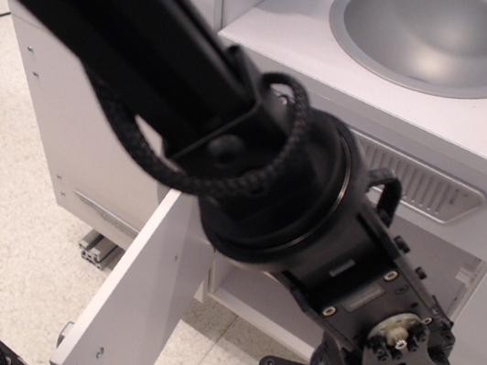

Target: Close cabinet

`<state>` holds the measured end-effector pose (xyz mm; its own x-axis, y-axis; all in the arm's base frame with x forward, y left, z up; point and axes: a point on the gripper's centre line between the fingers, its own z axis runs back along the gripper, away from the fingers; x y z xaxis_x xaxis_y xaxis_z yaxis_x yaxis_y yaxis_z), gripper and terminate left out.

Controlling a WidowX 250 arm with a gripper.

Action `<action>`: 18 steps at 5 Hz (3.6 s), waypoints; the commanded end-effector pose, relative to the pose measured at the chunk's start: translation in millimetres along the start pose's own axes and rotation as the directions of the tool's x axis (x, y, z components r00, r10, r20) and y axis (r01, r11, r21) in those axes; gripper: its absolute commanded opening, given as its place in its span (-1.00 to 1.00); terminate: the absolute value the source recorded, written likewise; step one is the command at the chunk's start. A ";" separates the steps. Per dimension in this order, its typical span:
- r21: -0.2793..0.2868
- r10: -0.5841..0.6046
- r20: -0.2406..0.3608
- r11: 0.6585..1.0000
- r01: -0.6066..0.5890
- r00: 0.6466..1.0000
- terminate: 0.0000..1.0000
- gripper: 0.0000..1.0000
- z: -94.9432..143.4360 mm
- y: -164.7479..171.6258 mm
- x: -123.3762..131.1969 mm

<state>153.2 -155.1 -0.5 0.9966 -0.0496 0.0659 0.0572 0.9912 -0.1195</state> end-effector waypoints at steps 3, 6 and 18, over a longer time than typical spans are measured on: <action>0.010 0.062 0.045 0.998 -0.062 0.997 -1.00 1.00 36.1 56.2 17.8; 0.109 0.149 0.103 0.981 -0.160 0.984 -1.00 1.00 63.3 142.9 34.4; -0.031 0.059 0.087 0.998 -0.057 0.994 -1.00 1.00 40.0 63.6 40.0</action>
<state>189.8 -86.3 18.8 0.9938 0.0136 0.1105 0.0018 0.9904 -0.1379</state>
